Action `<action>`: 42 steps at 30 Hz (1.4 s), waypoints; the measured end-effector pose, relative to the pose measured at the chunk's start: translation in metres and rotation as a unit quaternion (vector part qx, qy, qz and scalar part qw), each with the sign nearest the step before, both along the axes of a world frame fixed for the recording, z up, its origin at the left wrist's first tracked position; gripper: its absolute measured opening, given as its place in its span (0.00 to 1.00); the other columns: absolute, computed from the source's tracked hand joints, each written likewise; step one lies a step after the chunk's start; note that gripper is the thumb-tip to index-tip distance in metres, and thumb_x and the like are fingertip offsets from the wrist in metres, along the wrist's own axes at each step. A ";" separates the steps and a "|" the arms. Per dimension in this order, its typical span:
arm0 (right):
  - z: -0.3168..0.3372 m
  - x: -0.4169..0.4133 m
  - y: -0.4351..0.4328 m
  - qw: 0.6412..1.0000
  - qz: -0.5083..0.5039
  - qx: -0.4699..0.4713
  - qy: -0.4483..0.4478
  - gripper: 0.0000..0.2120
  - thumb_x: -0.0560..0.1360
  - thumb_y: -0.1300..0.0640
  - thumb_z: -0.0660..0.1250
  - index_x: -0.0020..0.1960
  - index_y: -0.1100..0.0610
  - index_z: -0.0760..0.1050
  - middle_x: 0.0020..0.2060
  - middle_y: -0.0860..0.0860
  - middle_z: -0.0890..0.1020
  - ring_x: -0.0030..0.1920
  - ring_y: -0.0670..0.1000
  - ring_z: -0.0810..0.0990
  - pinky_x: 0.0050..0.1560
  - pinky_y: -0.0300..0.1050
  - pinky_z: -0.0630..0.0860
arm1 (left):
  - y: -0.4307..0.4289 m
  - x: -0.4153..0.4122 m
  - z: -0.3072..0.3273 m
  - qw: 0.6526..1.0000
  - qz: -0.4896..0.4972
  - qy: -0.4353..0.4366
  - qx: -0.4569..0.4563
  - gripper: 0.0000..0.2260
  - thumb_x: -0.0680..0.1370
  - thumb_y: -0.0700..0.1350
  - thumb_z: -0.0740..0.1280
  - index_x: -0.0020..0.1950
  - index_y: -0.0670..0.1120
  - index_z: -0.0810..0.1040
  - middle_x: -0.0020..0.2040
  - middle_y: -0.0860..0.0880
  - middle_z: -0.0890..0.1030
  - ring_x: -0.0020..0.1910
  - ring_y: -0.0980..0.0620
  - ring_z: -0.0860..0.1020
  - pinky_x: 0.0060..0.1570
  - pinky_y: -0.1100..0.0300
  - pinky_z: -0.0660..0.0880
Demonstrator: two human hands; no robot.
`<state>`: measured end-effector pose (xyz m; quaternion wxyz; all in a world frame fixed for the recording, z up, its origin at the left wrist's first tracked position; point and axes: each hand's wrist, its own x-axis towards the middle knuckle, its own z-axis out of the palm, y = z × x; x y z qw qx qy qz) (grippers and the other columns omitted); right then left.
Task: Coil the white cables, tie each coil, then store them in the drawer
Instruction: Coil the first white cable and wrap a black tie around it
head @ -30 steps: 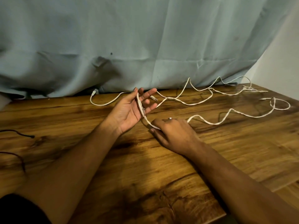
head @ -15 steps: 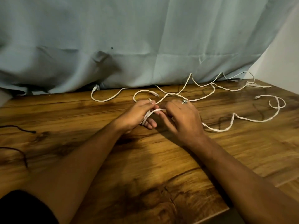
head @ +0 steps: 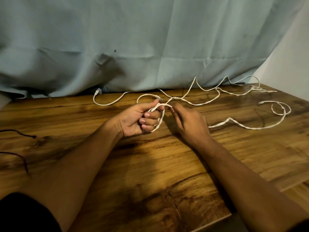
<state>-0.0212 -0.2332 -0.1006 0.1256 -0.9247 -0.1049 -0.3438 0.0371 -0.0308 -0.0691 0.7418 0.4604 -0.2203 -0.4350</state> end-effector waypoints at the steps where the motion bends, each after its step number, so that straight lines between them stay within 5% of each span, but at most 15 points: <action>1: -0.001 0.000 0.002 1.000 -0.003 -0.008 0.018 0.12 0.86 0.45 0.55 0.59 0.50 0.73 0.43 0.55 0.84 0.43 0.63 0.82 0.38 0.51 0.69 | 0.001 0.000 -0.001 1.000 0.000 0.005 -0.008 0.14 0.83 0.52 0.59 0.44 0.46 0.77 0.26 0.55 0.65 0.20 0.60 0.63 0.23 0.67 0.58; 6: -0.001 0.007 0.012 0.992 -0.031 -0.071 0.098 0.11 0.86 0.43 0.53 0.61 0.47 0.69 0.46 0.59 0.85 0.47 0.65 0.83 0.40 0.54 0.70 | 0.002 0.002 0.001 0.996 0.041 0.030 -0.068 0.16 0.82 0.53 0.59 0.38 0.48 0.76 0.26 0.54 0.71 0.26 0.56 0.75 0.30 0.62 0.77; 9: 0.000 0.012 0.023 0.984 -0.061 -0.121 0.113 0.16 0.86 0.43 0.54 0.64 0.50 0.73 0.51 0.59 0.85 0.51 0.65 0.84 0.44 0.54 0.74 | 0.001 0.002 0.002 0.990 0.089 0.030 -0.104 0.17 0.81 0.51 0.61 0.35 0.46 0.79 0.48 0.41 0.87 0.48 0.44 0.87 0.45 0.52 0.85; 12: -0.001 0.013 0.041 0.983 -0.057 -0.136 0.108 0.18 0.85 0.43 0.55 0.63 0.53 0.75 0.53 0.58 0.85 0.54 0.64 0.84 0.48 0.54 0.77 | 0.000 0.005 0.005 0.979 0.115 0.052 -0.159 0.19 0.83 0.50 0.59 0.36 0.44 0.79 0.67 0.33 0.78 0.67 0.37 0.79 0.62 0.47 0.79; 18: -0.001 -0.002 0.053 0.977 0.071 -0.197 0.037 0.12 0.84 0.46 0.61 0.52 0.53 0.77 0.46 0.54 0.84 0.45 0.61 0.84 0.37 0.49 0.65 | 0.011 0.028 0.009 0.950 0.277 0.016 -0.146 0.18 0.86 0.49 0.58 0.39 0.48 0.78 0.67 0.37 0.80 0.72 0.41 0.74 0.76 0.48 0.65; 24: 0.004 -0.009 0.048 0.981 0.140 -0.136 0.005 0.13 0.84 0.47 0.58 0.56 0.53 0.76 0.47 0.52 0.82 0.42 0.57 0.81 0.36 0.47 0.72 | 0.007 0.024 -0.002 0.935 0.312 -0.163 0.033 0.16 0.86 0.45 0.58 0.42 0.43 0.78 0.60 0.40 0.84 0.64 0.47 0.81 0.65 0.55 0.73; 27: 0.012 -0.013 0.041 0.991 0.116 -0.062 -0.023 0.20 0.83 0.43 0.55 0.65 0.53 0.76 0.53 0.51 0.81 0.44 0.52 0.80 0.37 0.45 0.74 | 0.009 0.022 -0.011 0.909 0.280 -0.264 0.160 0.16 0.86 0.48 0.61 0.43 0.42 0.80 0.42 0.46 0.86 0.41 0.50 0.82 0.44 0.54 0.76; 30: 0.013 -0.012 0.034 0.994 0.088 -0.033 -0.050 0.20 0.81 0.43 0.58 0.63 0.54 0.77 0.51 0.51 0.79 0.42 0.52 0.80 0.38 0.46 0.74 | 0.007 0.021 -0.014 0.881 0.251 -0.331 0.228 0.17 0.84 0.52 0.63 0.46 0.39 0.80 0.39 0.42 0.83 0.38 0.46 0.79 0.42 0.55 0.73; 32: 0.012 -0.007 0.025 0.995 0.057 0.001 -0.075 0.18 0.82 0.45 0.58 0.64 0.53 0.78 0.52 0.51 0.79 0.45 0.53 0.81 0.40 0.46 0.75 | 0.006 0.018 -0.011 0.886 0.212 -0.330 0.248 0.17 0.86 0.48 0.60 0.47 0.38 0.79 0.34 0.41 0.83 0.31 0.45 0.80 0.35 0.57 0.75; 35: 0.011 0.002 0.013 0.996 0.014 0.036 -0.084 0.16 0.85 0.45 0.58 0.67 0.50 0.77 0.52 0.51 0.79 0.47 0.55 0.81 0.41 0.54 0.79 | 0.003 0.013 -0.007 0.897 0.179 -0.320 0.248 0.16 0.86 0.44 0.57 0.43 0.41 0.79 0.24 0.49 0.72 0.20 0.53 0.68 0.27 0.61 0.65; 42: 0.007 0.007 0.008 0.998 -0.031 0.051 -0.012 0.17 0.85 0.50 0.57 0.73 0.43 0.71 0.55 0.51 0.81 0.50 0.57 0.81 0.45 0.51 0.77 | 0.000 0.004 0.001 0.988 0.075 -0.129 0.048 0.16 0.83 0.51 0.59 0.49 0.41 0.79 0.27 0.53 0.64 0.21 0.59 0.62 0.25 0.64 0.60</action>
